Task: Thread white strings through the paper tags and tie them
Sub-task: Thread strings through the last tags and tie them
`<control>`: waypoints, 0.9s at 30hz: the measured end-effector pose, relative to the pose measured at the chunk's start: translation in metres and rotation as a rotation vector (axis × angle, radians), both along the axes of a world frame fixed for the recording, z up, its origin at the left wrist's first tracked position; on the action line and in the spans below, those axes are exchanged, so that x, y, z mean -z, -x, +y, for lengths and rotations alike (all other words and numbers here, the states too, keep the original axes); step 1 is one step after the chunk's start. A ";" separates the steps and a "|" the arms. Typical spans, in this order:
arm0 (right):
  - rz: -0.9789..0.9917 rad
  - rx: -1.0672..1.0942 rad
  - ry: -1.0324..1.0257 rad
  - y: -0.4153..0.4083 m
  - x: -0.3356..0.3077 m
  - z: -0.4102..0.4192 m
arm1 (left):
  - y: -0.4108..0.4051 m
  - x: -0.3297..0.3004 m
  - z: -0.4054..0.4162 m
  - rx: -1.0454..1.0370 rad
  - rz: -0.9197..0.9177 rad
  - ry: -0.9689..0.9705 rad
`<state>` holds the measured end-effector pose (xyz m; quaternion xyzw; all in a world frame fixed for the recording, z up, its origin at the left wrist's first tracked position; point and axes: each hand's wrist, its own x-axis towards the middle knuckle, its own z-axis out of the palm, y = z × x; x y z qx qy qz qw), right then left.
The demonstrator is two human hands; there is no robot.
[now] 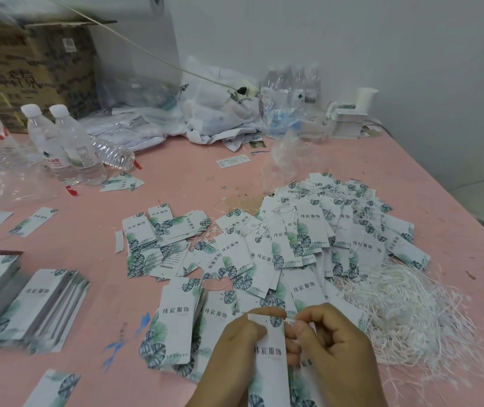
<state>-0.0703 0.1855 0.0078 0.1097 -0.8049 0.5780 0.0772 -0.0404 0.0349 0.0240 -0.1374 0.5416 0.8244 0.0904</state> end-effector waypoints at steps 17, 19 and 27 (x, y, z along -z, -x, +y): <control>0.162 0.080 -0.153 -0.004 -0.013 -0.012 | -0.006 -0.002 0.005 -0.086 0.177 0.208; 0.184 0.083 -0.170 -0.004 -0.013 -0.013 | -0.006 -0.001 0.006 -0.095 0.192 0.213; 0.154 0.113 -0.158 -0.003 -0.016 -0.012 | -0.005 -0.001 0.005 -0.150 0.164 0.158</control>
